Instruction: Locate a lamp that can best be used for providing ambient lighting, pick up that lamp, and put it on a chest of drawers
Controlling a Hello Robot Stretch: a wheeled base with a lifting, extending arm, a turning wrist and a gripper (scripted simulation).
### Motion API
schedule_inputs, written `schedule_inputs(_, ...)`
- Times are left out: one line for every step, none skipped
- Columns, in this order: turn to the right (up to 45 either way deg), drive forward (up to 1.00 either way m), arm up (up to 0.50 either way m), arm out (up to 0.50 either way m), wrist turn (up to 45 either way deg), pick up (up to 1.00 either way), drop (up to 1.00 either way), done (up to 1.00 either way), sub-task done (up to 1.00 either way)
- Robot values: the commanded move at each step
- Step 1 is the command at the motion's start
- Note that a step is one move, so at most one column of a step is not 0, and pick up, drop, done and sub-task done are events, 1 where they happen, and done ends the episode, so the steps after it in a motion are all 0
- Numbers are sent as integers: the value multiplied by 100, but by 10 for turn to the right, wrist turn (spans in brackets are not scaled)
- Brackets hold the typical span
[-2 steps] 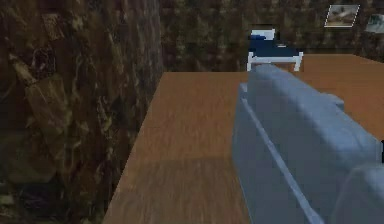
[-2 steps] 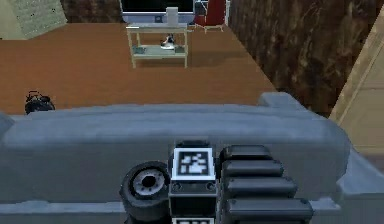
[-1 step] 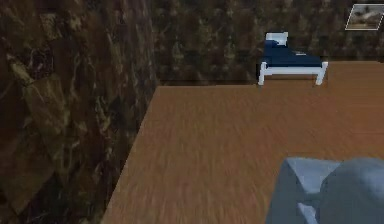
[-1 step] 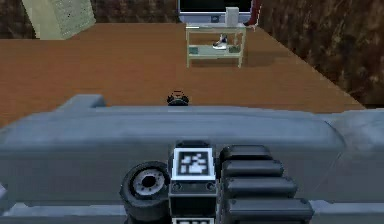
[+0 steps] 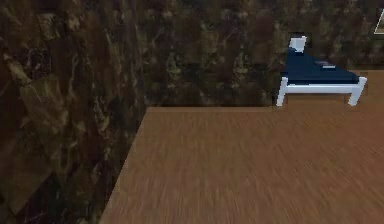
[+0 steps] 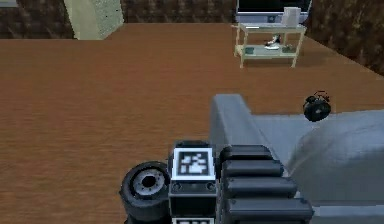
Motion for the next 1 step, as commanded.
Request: schedule_inputs(90,0,0,0,0,0,0,0,0)
